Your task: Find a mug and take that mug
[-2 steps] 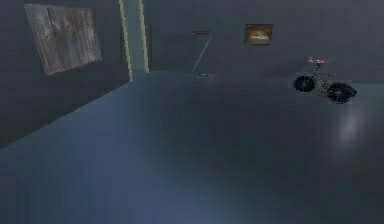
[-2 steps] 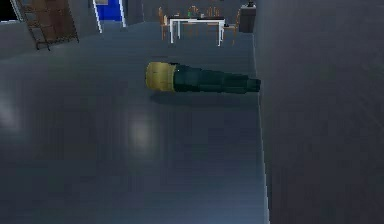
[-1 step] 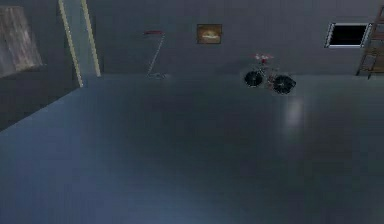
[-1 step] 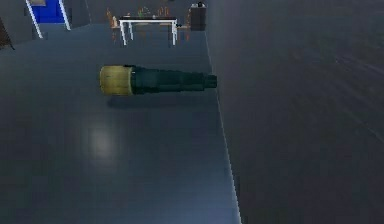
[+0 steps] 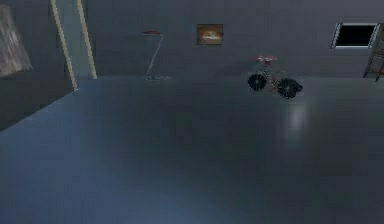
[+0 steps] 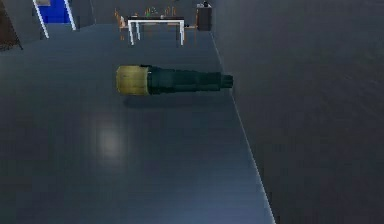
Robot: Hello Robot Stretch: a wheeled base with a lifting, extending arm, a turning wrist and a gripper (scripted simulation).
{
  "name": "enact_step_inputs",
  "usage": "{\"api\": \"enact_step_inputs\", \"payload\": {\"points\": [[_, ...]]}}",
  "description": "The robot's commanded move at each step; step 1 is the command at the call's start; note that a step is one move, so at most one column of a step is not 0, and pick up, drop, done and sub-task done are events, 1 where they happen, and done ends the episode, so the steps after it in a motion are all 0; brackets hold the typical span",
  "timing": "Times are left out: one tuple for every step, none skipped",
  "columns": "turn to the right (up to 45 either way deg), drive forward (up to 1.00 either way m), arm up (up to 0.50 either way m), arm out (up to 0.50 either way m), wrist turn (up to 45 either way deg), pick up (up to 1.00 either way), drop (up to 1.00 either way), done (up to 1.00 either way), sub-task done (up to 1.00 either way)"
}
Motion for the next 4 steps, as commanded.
{"api": "enact_step_inputs", "payload": {"points": [[45.0, 0.00, 0.00, 0.00, 0.0, 0.00, 0.00, 0.00, 0.00], [12.0, 0.00, 0.00, 0.00, 0.0, 0.00, 0.00, 0.00, 0.00], [0.0, 1.00, 0.00, 0.00, 0.0, 0.00, 0.00, 0.00, 0.00], [3.0, 0.00, 0.00, 0.00, 0.0, 0.00, 0.00, 0.00, 0.00]]}}
